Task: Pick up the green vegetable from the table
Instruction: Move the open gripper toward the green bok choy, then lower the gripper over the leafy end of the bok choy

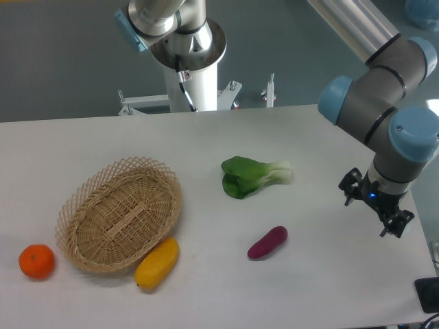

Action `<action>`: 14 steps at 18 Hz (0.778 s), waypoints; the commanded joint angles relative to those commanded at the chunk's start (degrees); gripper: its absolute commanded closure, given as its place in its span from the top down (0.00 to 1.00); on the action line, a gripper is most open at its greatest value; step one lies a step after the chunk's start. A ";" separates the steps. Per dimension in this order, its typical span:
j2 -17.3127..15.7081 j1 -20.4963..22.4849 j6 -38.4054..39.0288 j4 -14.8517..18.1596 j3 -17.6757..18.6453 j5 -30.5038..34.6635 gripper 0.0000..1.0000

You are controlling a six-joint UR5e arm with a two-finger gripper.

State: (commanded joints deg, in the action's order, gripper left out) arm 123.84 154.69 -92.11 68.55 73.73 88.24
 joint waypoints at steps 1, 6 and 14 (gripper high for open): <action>-1.05 -0.09 0.00 0.00 1.84 -0.09 1.00; -3.78 0.00 -0.70 -0.26 7.57 -0.09 1.00; -10.63 -0.88 -2.10 -1.05 19.77 -2.11 1.00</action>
State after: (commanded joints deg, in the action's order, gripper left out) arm 113.21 153.81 -94.21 67.50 93.49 86.13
